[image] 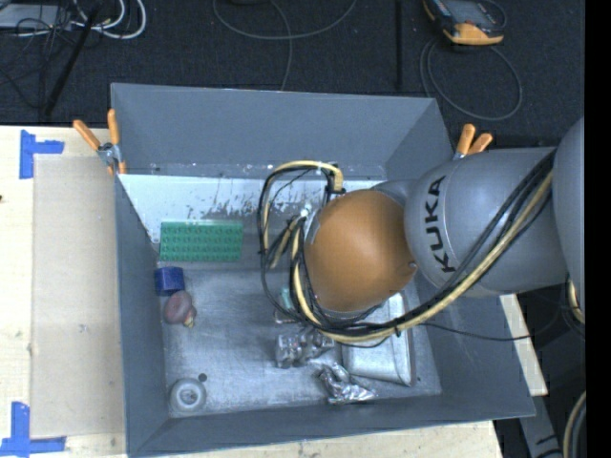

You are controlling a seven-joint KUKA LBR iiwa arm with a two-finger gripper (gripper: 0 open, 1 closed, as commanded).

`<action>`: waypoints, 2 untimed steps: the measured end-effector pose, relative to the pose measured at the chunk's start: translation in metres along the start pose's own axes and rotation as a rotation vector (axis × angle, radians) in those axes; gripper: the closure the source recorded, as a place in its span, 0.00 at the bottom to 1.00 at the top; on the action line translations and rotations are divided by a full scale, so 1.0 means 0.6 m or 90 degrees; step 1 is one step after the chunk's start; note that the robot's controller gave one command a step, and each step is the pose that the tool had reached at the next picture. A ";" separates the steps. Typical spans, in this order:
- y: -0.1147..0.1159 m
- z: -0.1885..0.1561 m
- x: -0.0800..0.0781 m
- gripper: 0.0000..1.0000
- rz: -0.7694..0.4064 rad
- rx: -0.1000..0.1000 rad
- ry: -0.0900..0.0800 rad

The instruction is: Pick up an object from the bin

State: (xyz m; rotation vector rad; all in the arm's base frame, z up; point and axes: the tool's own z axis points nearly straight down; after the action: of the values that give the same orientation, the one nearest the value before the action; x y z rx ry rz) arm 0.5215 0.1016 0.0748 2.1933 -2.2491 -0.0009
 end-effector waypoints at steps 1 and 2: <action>0.002 0.003 -0.001 0.00 0.000 -0.001 -0.001; 0.058 -0.141 0.117 0.00 -0.062 0.001 0.001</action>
Offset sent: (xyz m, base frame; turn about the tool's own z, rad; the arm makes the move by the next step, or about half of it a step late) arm 0.0000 0.0000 0.0000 0.0000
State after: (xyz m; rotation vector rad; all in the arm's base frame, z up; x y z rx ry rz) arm 0.4851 0.0323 0.1596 2.2995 -2.1406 0.0041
